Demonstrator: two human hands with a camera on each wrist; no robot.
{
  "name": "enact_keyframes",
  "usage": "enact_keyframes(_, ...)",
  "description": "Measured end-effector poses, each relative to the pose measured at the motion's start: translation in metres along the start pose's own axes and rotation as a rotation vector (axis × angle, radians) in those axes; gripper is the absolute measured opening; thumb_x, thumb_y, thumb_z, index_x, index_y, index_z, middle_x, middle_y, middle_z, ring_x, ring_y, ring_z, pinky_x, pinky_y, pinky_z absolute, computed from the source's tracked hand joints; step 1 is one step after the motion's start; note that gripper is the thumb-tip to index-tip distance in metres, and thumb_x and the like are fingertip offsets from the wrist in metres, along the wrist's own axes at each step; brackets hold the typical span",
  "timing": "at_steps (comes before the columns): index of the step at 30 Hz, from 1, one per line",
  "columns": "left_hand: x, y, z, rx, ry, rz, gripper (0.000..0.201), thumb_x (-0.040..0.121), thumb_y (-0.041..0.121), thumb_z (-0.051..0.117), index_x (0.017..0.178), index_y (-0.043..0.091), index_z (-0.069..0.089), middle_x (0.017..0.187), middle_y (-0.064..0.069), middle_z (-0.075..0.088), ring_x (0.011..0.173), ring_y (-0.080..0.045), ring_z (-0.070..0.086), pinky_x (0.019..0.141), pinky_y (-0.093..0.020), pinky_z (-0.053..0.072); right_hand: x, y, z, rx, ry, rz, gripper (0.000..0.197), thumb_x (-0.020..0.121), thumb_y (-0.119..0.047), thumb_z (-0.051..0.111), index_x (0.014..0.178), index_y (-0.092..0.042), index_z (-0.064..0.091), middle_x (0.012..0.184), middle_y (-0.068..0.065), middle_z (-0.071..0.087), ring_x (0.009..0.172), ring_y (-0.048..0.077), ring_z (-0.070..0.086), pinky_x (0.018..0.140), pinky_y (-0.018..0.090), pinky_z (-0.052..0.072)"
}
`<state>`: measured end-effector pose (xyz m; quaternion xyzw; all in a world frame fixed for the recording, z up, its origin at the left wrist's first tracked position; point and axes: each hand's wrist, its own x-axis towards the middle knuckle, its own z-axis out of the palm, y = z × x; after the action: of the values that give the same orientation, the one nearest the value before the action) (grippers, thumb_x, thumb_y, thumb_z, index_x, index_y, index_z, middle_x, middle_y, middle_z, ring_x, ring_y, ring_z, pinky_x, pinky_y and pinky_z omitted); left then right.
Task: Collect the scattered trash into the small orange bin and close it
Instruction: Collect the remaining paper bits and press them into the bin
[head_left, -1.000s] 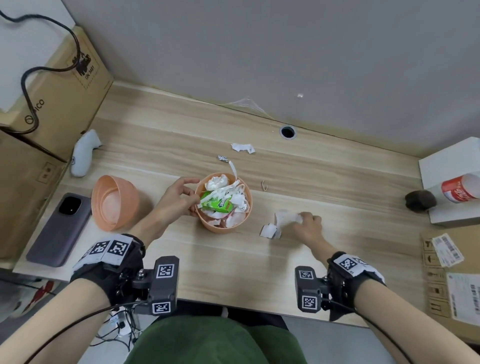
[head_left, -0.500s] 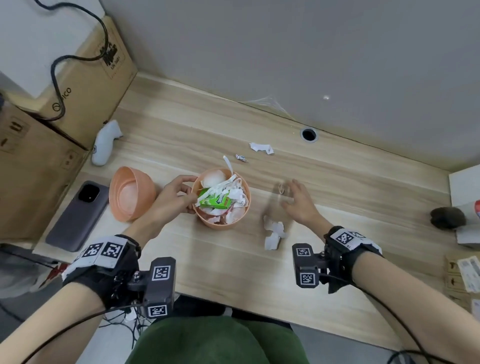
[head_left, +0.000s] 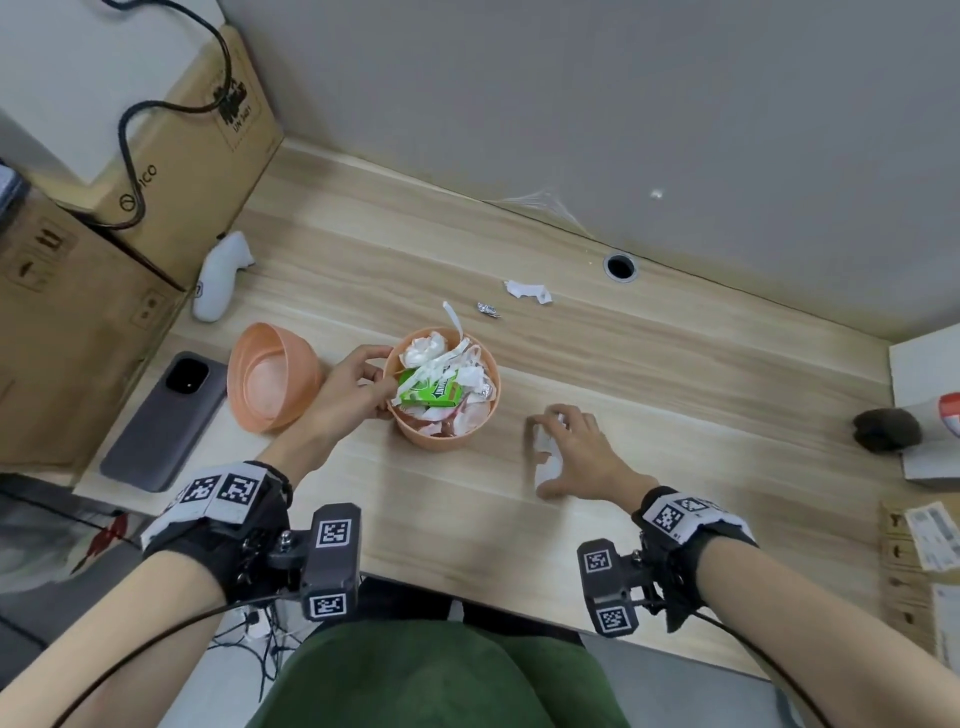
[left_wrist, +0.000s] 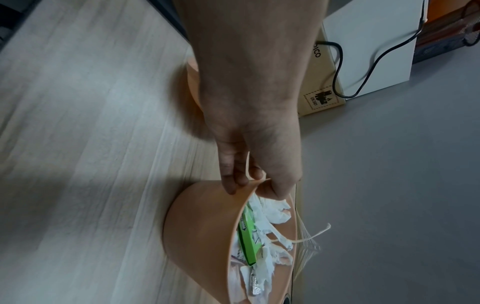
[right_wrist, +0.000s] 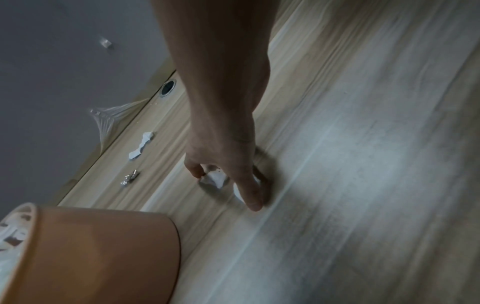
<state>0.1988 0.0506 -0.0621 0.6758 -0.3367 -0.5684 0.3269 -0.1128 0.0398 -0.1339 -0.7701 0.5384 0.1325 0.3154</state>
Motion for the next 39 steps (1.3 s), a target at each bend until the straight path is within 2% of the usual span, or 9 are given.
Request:
enact_keyframes(9,-0.008,0.0,0.006,0.001,-0.029,-0.011,0.047,0.084,0.0,0.057,0.128,0.016,0.053,0.089,-0.01,0.053,0.076,-0.02,0.058,0.085,-0.044,0.057,-0.028,-0.009,0.02,0.166,0.092,0.046,0.08,0.063,-0.013,0.071,0.134,-0.033,0.039,0.13,0.006,0.034,0.117,0.027,0.035,0.098,0.041,0.041)
enact_keyframes(13,-0.015,0.001,0.011,-0.066,-0.104,-0.033,0.041,0.088,-0.001,0.051,0.127,0.012,0.053,0.082,-0.01,0.052,0.065,-0.017,0.054,0.077,-0.04,0.055,-0.029,-0.01,0.029,0.125,0.115,0.03,0.053,0.074,-0.007,0.065,0.124,-0.019,0.055,0.126,0.011,0.042,0.114,0.033,0.04,0.099,0.033,0.033)
enact_keyframes(16,-0.02,0.002,0.012,-0.124,-0.161,-0.072,0.039,0.088,0.0,0.045,0.123,0.011,0.056,0.081,-0.012,0.055,0.064,-0.02,0.054,0.075,-0.038,0.056,-0.03,-0.013,0.029,0.133,0.137,0.024,0.03,0.077,0.001,0.057,0.105,-0.01,0.064,0.11,0.013,0.052,0.105,0.036,0.05,0.087,0.031,0.037)
enact_keyframes(20,-0.022,0.005,0.014,-0.137,-0.172,-0.077,0.033,0.087,0.001,0.044,0.116,0.009,0.059,0.083,-0.007,0.057,0.062,-0.021,0.054,0.078,-0.041,0.055,-0.035,-0.015,0.024,0.218,0.196,0.105,0.024,0.078,0.004,0.053,0.093,-0.008,0.069,0.091,0.006,0.052,0.093,0.034,0.058,0.069,0.027,0.034)
enact_keyframes(24,-0.017,0.008,0.017,-0.099,-0.14,-0.095,0.038,0.086,0.003,0.044,0.121,0.008,0.057,0.086,-0.015,0.055,0.07,-0.024,0.054,0.082,-0.043,0.055,-0.038,-0.017,-0.009,0.396,0.376,0.155,0.02,0.077,-0.001,0.055,0.083,-0.014,0.069,0.088,0.007,0.07,0.083,0.026,0.062,0.069,0.028,0.042)
enact_keyframes(27,-0.012,0.009,0.024,-0.097,-0.105,-0.096,0.037,0.087,0.002,0.044,0.121,0.006,0.057,0.088,-0.016,0.054,0.068,-0.024,0.054,0.077,-0.039,0.055,-0.04,-0.035,-0.059,0.605,0.475,0.112,0.011,0.079,-0.006,0.06,0.078,-0.015,0.066,0.082,0.009,0.072,0.066,0.023,0.063,0.064,0.029,0.047)
enact_keyframes(31,-0.01,0.011,0.034,-0.093,-0.089,-0.088,0.034,0.088,0.004,0.044,0.12,0.005,0.058,0.08,-0.011,0.056,0.064,-0.022,0.055,0.071,-0.037,0.056,-0.042,-0.067,-0.109,0.658,0.571,-0.026,0.014,0.08,-0.012,0.064,0.073,-0.024,0.063,0.081,-0.001,0.071,0.067,0.016,0.06,0.066,0.029,0.048)
enact_keyframes(35,-0.01,0.014,0.039,-0.063,-0.108,-0.066,0.028,0.09,0.007,0.045,0.115,0.008,0.058,0.087,-0.015,0.055,0.061,-0.02,0.055,0.066,-0.033,0.056,-0.029,-0.096,-0.112,0.472,0.346,-0.174,0.016,0.077,-0.014,0.066,0.088,-0.026,0.064,0.088,-0.014,0.064,0.077,-0.003,0.057,0.074,0.024,0.047)
enact_keyframes(39,-0.008,0.015,0.038,-0.049,-0.109,-0.063,0.021,0.091,0.006,0.049,0.108,0.013,0.058,0.083,-0.01,0.059,0.059,-0.018,0.054,0.064,-0.03,0.057,-0.022,-0.103,-0.101,0.302,0.085,-0.214,0.037,0.08,-0.013,0.064,0.116,-0.021,0.06,0.12,-0.001,0.06,0.103,0.016,0.056,0.087,0.03,0.046)
